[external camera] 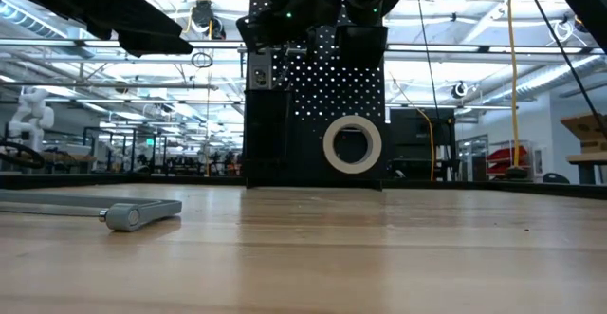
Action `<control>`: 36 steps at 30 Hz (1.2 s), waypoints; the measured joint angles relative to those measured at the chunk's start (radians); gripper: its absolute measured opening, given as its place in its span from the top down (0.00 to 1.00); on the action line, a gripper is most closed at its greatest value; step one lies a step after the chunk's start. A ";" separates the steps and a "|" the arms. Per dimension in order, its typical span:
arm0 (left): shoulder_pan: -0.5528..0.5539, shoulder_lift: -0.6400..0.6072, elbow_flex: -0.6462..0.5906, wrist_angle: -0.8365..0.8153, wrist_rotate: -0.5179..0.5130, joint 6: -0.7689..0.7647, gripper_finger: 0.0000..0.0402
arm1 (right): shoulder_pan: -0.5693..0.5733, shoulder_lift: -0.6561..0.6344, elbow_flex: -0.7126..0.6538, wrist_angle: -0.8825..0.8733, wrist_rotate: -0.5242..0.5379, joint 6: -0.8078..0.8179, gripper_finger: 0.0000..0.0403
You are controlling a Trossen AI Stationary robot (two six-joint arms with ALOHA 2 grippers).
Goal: Hang tools onto peg board
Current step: Put the black safety glasses into the left black tool bin
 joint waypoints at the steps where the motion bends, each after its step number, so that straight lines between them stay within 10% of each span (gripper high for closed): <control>1: 0.000 0.000 0.000 0.000 0.000 0.000 0.29 | 0.000 0.000 0.000 -0.001 0.000 0.000 0.92; 22: 0.000 0.000 0.000 -0.001 0.007 0.000 0.29 | -0.012 -0.002 -0.001 -0.184 -0.023 0.047 0.89; 36: 0.000 0.000 0.000 -0.005 0.007 0.000 0.29 | 0.002 -0.004 0.000 -0.168 -0.021 0.023 0.60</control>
